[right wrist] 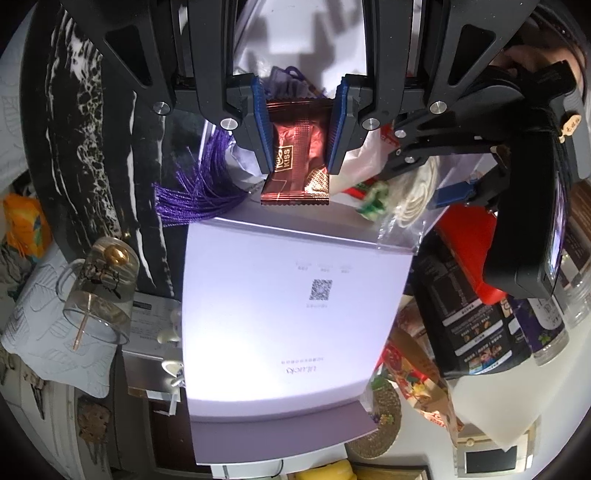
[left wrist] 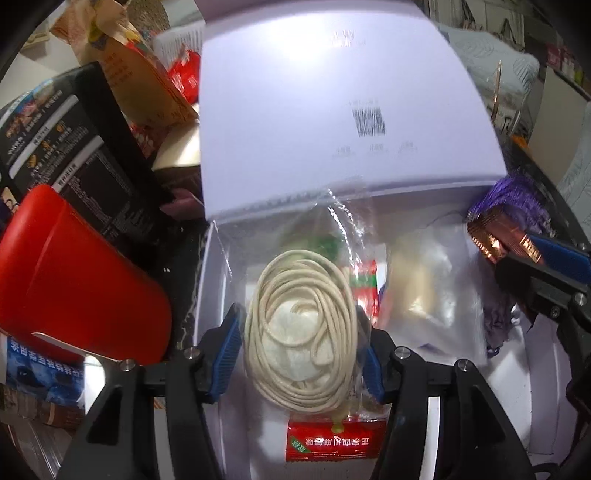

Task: Organize soft objects
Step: 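Lower both tools into the box and open them to release the items, then withdraw both open tools from the box toward the snacks on the table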

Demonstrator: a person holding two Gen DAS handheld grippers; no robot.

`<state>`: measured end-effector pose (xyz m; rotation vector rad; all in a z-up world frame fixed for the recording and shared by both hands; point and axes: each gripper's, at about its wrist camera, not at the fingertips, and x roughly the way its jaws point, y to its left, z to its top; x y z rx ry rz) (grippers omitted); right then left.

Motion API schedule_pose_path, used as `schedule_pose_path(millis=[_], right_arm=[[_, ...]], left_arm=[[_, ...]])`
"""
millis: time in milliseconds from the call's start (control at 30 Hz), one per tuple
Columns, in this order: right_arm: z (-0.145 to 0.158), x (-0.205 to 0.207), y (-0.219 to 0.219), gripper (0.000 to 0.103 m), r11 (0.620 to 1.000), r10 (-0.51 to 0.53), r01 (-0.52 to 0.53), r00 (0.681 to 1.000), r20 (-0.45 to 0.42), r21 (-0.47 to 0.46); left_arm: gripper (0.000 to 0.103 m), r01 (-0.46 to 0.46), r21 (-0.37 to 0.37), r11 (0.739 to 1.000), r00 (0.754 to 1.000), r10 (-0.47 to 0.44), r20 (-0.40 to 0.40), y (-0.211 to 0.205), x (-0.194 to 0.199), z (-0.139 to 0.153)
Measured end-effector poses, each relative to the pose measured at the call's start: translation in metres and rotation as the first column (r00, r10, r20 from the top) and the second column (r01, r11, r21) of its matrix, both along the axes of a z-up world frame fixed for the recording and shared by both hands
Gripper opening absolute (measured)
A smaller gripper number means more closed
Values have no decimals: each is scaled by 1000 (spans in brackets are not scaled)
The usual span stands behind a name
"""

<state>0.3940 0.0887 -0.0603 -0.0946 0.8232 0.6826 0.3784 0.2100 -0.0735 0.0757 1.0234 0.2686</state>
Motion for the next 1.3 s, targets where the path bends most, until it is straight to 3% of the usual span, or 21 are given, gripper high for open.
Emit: schedule_pose_path(millis=[333, 567, 800, 1033, 1300], right_arm=[[-16, 11, 0, 30, 999, -24, 22, 998, -50, -43], [-16, 11, 3, 35, 998, 1, -4, 999, -51, -64], [-14, 12, 2, 40, 999, 0, -3, 997, -81, -39], [4, 6, -9, 40, 1000, -11, 13, 998, -65, 22], [36, -16, -19, 40, 999, -42, 42, 999, -1, 32]], left_arm=[[60, 5, -53, 999, 999, -6, -34, 6, 4, -8], [76, 22, -53, 998, 998, -25, -54, 7, 10, -13], [76, 3, -61, 998, 1000, -5, -27, 3, 4, -8], [76, 17, -101, 995, 998, -11, 55, 3, -11, 16], [76, 40, -101, 994, 977, -18, 210, -9, -39, 71]])
